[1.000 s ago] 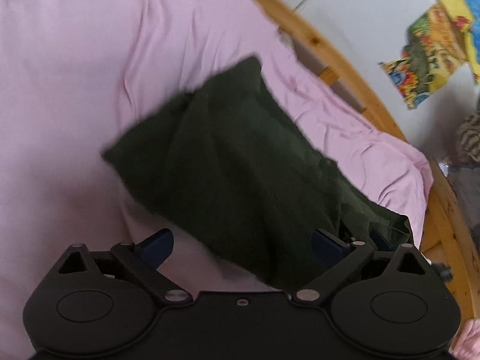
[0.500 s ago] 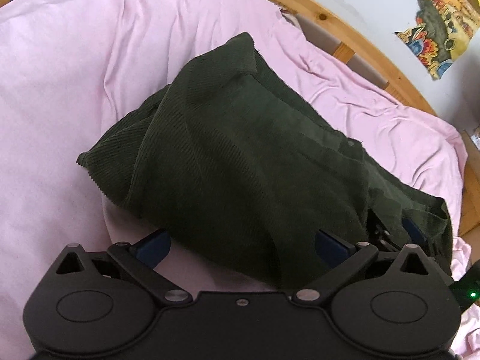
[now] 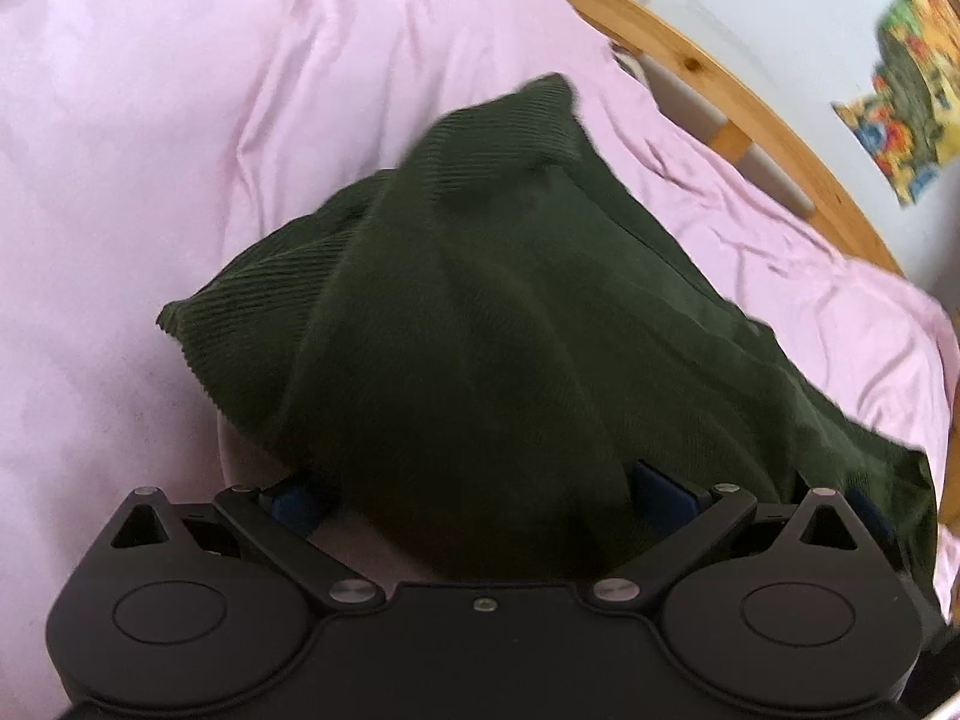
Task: Fold large clothes
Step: 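Grasp the folded shirt bundle with the left tool and lift it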
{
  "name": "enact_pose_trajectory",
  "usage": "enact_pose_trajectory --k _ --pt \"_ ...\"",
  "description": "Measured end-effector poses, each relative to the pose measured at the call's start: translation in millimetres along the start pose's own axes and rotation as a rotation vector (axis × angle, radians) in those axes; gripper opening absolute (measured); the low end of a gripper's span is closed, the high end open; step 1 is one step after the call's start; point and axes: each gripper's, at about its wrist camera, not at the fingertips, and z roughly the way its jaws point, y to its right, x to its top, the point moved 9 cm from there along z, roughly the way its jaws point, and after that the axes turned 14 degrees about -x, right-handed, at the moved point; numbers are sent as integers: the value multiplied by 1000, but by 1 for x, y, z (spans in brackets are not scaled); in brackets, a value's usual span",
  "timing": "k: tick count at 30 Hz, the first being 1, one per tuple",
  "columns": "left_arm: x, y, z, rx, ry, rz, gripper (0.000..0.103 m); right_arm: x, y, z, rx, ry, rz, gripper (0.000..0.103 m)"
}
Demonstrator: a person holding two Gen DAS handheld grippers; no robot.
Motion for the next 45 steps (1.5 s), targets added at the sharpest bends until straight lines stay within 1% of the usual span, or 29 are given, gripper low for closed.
enact_pose_trajectory --k 3,6,7,8,9,10,12,14,16,17,18,19,20,22,24,28,30,32,34,35,37,39,40,41,42,43,45 --pt "4 -7 4 1 57 -39 102 0 0 0 1 -2 -2 103" --pt "6 -5 2 10 71 -42 102 0 0 0 0 -2 -2 103" --pt "6 -5 1 7 75 -43 99 0 0 0 1 -2 -2 103" --pt "7 -5 -2 10 87 -42 95 0 0 0 0 -2 -3 103" --pt "7 -4 -6 17 103 -33 86 0 0 0 0 -2 -3 103" --pt "7 -2 -9 17 110 -16 76 0 0 0 0 -3 -3 103" --pt "8 3 -14 8 119 32 65 0 0 0 0 -3 -3 103" --pt "10 10 -15 23 122 84 63 0 0 0 1 -4 -1 103" --pt "13 9 -15 30 131 77 56 0 0 -1 5 -5 4 103" --pt "14 9 -16 34 138 69 47 0 1 -1 8 -6 7 103" --pt "17 12 -18 41 148 77 35 0 2 -1 10 -8 11 103" --pt "20 17 -22 51 161 99 29 1 3 -2 14 -12 16 103" --pt "23 24 -25 45 172 116 27 2 3 -3 17 -15 22 103" --pt "29 39 -33 7 203 136 22 4 6 -4 30 -25 36 103" --pt "35 56 -40 -28 224 182 21 6 10 -6 33 -34 48 103" --pt "40 101 -51 -78 249 363 20 18 31 -17 10 -34 93 103" --pt "38 131 -55 -122 246 483 19 29 53 -25 -6 -22 155 103" --pt "33 160 -56 -172 224 601 19 41 81 -34 -6 -4 249 103" --pt "23 191 -51 -221 185 718 19 50 112 -45 50 4 386 103" --pt "14 207 -47 -243 151 795 19 52 127 -48 104 -2 466 103" --pt "-9 234 -39 -276 81 917 19 52 151 -50 267 -43 643 103" --pt "-34 253 -26 -300 -4 1025 19 48 162 -45 493 -146 822 103" --pt "-44 258 -20 -308 -37 1050 19 44 163 -41 644 -209 932 103" --pt "-51 261 -14 -316 -63 1045 19 41 163 -37 737 -244 1006 103" --pt "-57 262 -9 -329 -89 1024 19 37 160 -34 802 -276 1062 103" --pt "-60 262 -6 -337 -103 1004 18 34 158 -29 814 -291 1074 103" --pt "-63 259 -5 -348 -106 975 18 29 144 -21 799 -329 1022 103"
